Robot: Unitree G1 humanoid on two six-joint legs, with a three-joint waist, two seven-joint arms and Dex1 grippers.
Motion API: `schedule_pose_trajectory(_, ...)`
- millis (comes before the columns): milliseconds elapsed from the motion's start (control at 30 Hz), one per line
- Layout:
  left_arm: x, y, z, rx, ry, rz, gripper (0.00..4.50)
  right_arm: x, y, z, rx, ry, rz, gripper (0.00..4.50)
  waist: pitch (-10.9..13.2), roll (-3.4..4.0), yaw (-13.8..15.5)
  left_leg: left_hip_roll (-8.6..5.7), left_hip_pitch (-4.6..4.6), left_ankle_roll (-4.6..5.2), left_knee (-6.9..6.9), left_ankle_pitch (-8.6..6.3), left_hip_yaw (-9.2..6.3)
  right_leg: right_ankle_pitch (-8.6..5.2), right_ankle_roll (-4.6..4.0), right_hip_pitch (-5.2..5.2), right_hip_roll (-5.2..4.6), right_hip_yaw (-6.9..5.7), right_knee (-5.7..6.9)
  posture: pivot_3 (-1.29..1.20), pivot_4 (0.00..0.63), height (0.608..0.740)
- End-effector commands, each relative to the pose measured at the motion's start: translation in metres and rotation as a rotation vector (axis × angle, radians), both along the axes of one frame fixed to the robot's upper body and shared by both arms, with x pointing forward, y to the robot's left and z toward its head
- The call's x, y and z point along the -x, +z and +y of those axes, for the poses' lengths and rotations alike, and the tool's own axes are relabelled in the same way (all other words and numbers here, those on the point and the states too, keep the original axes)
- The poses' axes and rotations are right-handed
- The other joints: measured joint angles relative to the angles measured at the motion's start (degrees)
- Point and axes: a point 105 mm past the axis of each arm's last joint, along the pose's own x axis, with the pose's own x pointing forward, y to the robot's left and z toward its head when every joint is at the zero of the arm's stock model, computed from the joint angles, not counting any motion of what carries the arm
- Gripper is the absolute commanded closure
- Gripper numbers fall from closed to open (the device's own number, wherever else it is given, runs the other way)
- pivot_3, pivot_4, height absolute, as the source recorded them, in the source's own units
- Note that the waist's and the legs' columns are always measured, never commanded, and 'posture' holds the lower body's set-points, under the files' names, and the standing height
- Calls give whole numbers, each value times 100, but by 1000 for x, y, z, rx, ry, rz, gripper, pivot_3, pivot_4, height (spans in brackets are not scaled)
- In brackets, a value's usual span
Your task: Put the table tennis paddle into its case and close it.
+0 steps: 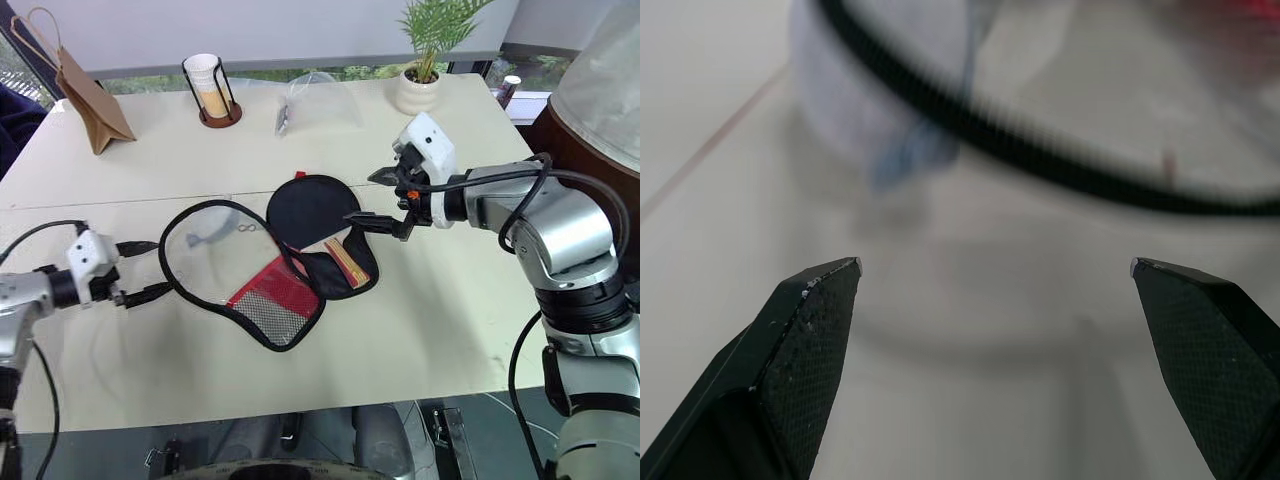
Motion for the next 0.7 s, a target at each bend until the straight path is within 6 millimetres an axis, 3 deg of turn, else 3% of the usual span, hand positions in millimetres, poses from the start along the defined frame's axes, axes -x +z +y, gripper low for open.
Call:
schedule_pose_trajectory(33, 0, 9, -24, 54, -89, -11, 0, 2, 18, -4, 8, -8, -73, 43, 0, 0, -5, 0, 0, 0, 0, 0, 0, 0, 0, -1, 1, 0, 1, 0, 150, 740)
schedule_pose_trajectory(333, -16, 58, -70, 324, -196, 39, 0, 2, 23, -13, 12, -56, -100, 43, 0, 0, 27, -2, 0, 2, 14, 1, -5, 0, 1, 6, 2, -15, 12, 0, 150, 740)
schedule_pose_trajectory(433, -35, 68, -95, 392, -209, 61, 0, -7, 33, -25, -8, -130, -143, 43, 0, 0, 42, -6, 1, 3, 16, 2, -5, 1, 5, 8, 4, -16, 14, 0, 150, 740)
schedule_pose_trajectory(600, -67, 70, -138, 435, -222, 55, 0, -15, 45, -47, -7, -219, -193, 43, 1, -2, 29, -10, 1, 4, 25, 2, -3, 10, 20, 12, 7, -17, 16, 0, 150, 740)
schedule_pose_trajectory(700, -94, 58, -178, 427, -177, 43, 0, -17, 51, -60, -9, -282, -220, 43, 1, -3, 53, -11, 1, 4, 27, 2, -1, 10, 21, 12, 14, -17, 20, 0, 150, 740)
